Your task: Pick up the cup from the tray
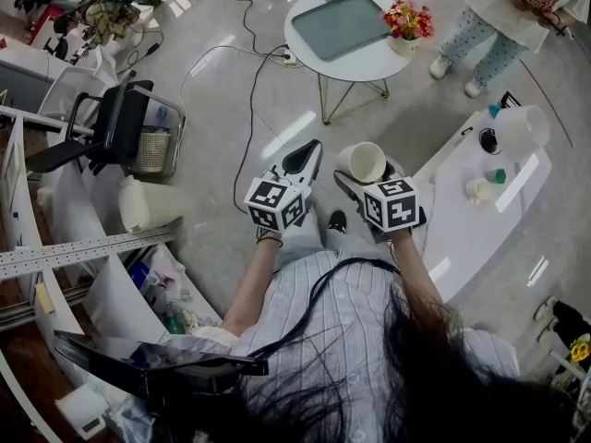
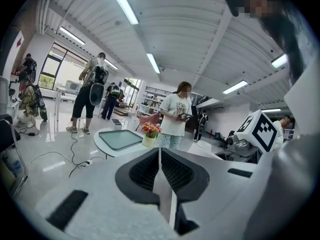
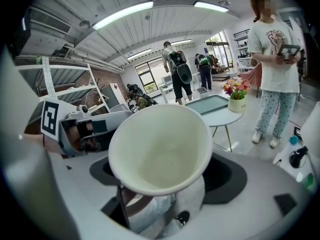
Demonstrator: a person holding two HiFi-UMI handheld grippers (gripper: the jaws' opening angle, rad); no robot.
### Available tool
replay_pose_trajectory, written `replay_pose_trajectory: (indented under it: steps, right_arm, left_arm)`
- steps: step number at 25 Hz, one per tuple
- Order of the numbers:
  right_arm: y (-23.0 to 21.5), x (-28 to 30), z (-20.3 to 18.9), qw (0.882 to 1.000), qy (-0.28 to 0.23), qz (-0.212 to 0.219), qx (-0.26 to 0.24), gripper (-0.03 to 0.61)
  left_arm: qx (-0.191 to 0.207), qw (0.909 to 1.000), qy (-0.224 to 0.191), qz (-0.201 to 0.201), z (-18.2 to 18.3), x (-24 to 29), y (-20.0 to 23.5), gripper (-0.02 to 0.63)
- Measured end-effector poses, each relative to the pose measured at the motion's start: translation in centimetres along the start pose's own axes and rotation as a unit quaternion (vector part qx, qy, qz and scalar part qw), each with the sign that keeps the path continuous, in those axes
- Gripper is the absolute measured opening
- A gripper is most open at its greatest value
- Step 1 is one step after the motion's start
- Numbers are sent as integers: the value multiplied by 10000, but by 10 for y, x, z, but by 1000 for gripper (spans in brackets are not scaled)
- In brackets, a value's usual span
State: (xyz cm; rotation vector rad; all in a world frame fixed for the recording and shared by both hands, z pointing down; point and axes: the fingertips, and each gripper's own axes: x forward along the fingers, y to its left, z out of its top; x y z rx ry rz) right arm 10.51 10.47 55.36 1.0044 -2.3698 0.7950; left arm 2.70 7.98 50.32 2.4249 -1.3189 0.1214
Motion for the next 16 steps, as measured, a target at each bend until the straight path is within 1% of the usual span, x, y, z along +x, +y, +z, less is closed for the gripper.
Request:
replay_pose_trajectory:
  steps: [9, 16]
  right_arm:
    - [-1, 1, 2, 10000, 22, -6, 7, 422]
    - [-8, 9, 3, 10000, 61, -11, 47, 422]
  left_arm:
    - [-7, 10000, 19, -8, 0, 2, 2, 14]
    - [-30, 9999, 78, -86, -4, 14, 1, 14]
